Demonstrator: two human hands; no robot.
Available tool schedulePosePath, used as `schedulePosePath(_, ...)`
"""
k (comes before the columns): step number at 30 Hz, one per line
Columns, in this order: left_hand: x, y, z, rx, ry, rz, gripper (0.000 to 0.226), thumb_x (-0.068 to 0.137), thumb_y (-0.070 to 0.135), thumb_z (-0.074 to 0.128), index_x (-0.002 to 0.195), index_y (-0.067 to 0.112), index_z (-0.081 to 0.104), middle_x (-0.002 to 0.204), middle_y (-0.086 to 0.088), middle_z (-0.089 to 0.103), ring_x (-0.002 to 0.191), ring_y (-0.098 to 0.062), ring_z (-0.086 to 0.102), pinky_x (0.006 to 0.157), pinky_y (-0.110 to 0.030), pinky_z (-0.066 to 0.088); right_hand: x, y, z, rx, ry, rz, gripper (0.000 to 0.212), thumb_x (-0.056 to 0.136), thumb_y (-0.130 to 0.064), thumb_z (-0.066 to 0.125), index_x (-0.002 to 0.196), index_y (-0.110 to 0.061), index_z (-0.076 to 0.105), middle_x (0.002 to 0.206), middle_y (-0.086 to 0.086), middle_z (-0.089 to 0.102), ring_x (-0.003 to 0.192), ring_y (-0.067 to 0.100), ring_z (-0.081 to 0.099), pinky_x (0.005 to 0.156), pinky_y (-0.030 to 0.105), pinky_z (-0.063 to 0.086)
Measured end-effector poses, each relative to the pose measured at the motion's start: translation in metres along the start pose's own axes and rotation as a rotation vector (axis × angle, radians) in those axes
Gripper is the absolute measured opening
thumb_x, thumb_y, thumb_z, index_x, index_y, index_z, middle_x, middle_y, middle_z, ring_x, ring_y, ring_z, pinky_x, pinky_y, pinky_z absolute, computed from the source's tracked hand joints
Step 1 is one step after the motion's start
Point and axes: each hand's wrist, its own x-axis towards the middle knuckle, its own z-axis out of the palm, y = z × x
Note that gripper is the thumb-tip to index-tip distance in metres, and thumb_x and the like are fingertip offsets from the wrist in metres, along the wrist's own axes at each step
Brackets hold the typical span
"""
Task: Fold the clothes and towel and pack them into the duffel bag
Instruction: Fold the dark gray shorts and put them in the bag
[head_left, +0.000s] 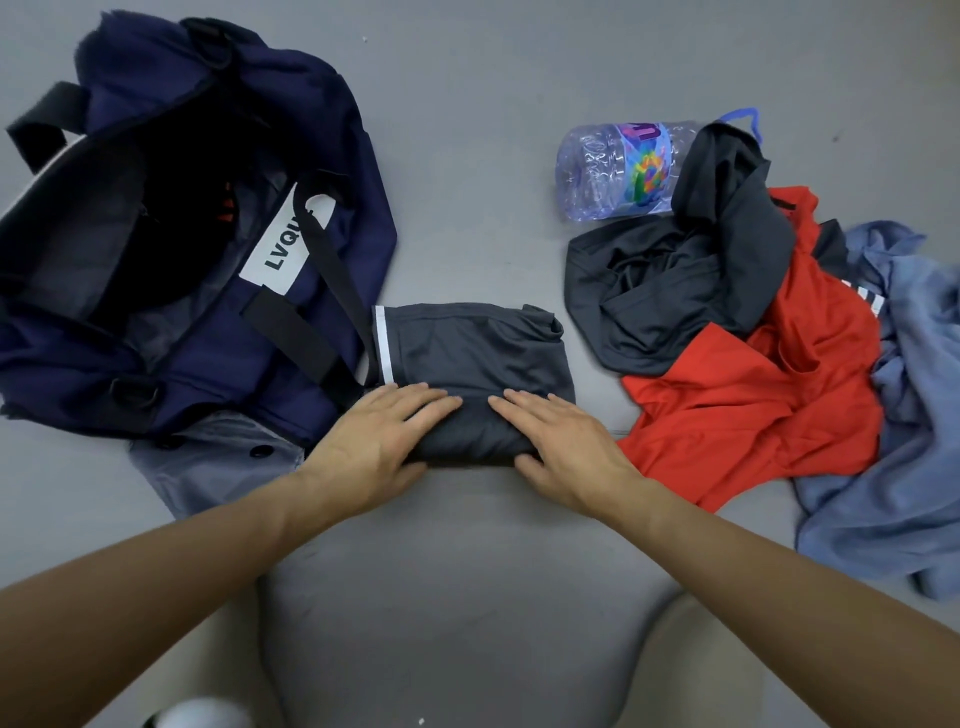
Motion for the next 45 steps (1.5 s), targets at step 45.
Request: schedulePosePath(45,0.04,0.01,-0.036,-1.114,0.077,-0.452,0.057,0.097,0.003,0.058,0.146,0.031,0.05,0.138,0.003,0.061,0.119,-0.005,0.061,0.104,-0.028,0.049,0.037,-0.022,-0.016,0.552,0.038,0.18,0.069,0.101,-0.035,0.052,0.148,-0.063,0.011,0.138,-0.007,0.041,0.089,0.004,0.056,0.098,0.033,0.046)
